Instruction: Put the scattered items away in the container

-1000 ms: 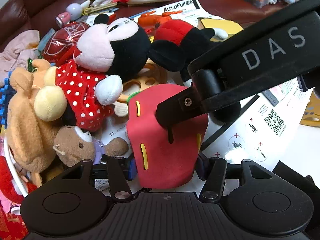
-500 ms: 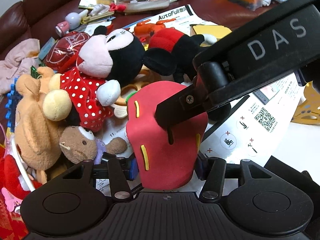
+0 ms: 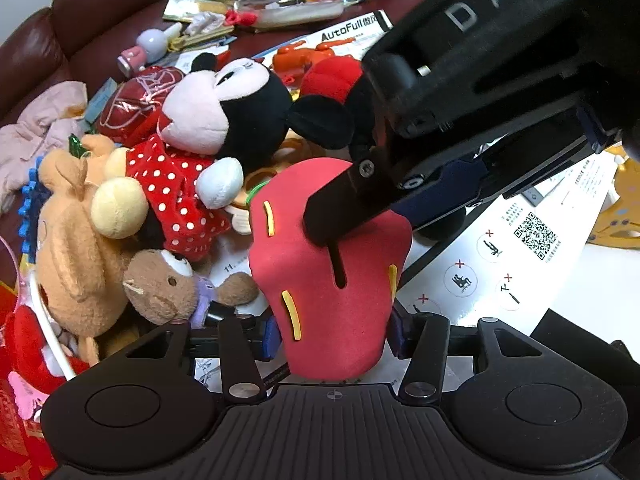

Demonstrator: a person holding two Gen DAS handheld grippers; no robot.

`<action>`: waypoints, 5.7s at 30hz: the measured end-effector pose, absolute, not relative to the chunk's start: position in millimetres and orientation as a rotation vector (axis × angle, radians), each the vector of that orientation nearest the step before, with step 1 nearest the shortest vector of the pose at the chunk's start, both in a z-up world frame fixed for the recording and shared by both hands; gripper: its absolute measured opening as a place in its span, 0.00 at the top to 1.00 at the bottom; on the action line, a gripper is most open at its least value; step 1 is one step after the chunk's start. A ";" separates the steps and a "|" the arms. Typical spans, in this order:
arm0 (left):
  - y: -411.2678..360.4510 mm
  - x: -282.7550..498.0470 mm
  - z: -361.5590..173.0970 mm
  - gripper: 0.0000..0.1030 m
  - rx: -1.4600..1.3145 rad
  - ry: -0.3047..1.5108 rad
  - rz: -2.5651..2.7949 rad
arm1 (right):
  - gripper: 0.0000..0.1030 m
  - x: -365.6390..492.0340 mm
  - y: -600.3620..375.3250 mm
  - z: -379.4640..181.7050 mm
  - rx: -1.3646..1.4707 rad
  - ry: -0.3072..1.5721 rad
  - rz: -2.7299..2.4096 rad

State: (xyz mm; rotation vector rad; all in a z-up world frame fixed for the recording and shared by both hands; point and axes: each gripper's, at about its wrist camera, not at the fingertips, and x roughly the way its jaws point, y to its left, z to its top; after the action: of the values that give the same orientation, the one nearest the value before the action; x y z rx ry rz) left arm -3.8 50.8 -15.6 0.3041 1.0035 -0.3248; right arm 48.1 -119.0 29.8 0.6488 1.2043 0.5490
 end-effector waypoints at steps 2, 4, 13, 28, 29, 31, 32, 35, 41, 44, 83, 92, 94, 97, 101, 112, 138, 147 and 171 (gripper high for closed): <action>50.5 -4.0 -16.5 0.50 0.305 1.002 -0.324 | 0.57 49.4 -120.3 28.2 0.672 1.210 0.544; 50.4 -4.1 -18.2 0.50 0.306 1.004 -0.323 | 0.58 49.8 -120.5 26.7 0.682 1.215 0.537; 53.3 -0.8 -22.0 0.48 0.290 1.017 -0.321 | 0.64 52.1 -119.6 22.6 0.680 1.223 0.529; 72.2 16.8 2.5 0.23 0.191 1.016 -0.371 | 0.55 58.3 -126.7 16.1 0.650 1.203 0.489; 70.7 15.2 2.7 0.23 0.203 1.014 -0.375 | 0.55 58.7 -126.3 15.7 0.643 1.202 0.488; 69.0 10.5 0.8 0.23 0.215 1.025 -0.396 | 0.55 59.6 -125.3 14.7 0.628 1.199 0.486; 68.3 8.4 -0.5 0.23 0.215 1.033 -0.407 | 0.55 60.1 -125.1 13.3 0.627 1.201 0.485; 67.1 5.2 -4.6 0.23 0.229 1.036 -0.396 | 0.54 60.3 -125.1 11.7 0.641 1.212 0.495; 71.2 28.2 -9.3 0.25 0.173 1.056 -0.335 | 0.47 56.5 -122.4 16.5 0.641 1.220 0.518; 68.0 29.9 -8.0 0.24 0.185 1.033 -0.354 | 0.48 56.2 -115.9 23.5 0.609 1.195 0.535; 99.3 34.2 -6.9 0.26 0.065 1.037 -0.264 | 0.45 54.7 -132.8 -0.8 0.686 1.191 0.423; 105.4 64.3 1.1 0.32 0.052 1.089 -0.275 | 0.45 43.9 -135.7 6.2 0.603 1.195 0.427; 118.1 61.2 9.9 0.35 0.009 1.069 -0.280 | 0.45 40.2 -131.1 7.4 0.587 1.203 0.449; 124.2 56.3 15.4 0.48 0.051 1.054 -0.247 | 0.45 37.6 -120.3 8.9 0.579 1.215 0.493; 119.9 52.3 13.2 0.51 0.118 1.074 -0.268 | 0.45 35.4 -102.9 15.0 0.560 1.207 0.537; 112.8 35.7 21.2 0.54 0.180 1.054 -0.375 | 0.87 33.8 -101.5 1.6 0.491 1.233 0.486; 53.0 49.7 -9.4 0.93 0.234 1.129 -0.458 | 0.78 53.5 -111.6 10.0 0.429 1.215 0.411; 61.1 62.5 -12.7 0.82 0.192 1.155 -0.441 | 0.81 52.3 -109.2 6.9 0.378 1.196 0.402; 54.5 33.7 4.4 0.96 0.232 1.084 -0.421 | 0.82 38.0 -96.3 27.7 0.239 1.149 0.481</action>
State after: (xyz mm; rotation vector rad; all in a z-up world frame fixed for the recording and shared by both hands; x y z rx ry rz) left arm 33.7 54.5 4.4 0.2318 1.0842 -0.4208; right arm 38.0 -96.3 27.7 0.2390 1.1488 0.4807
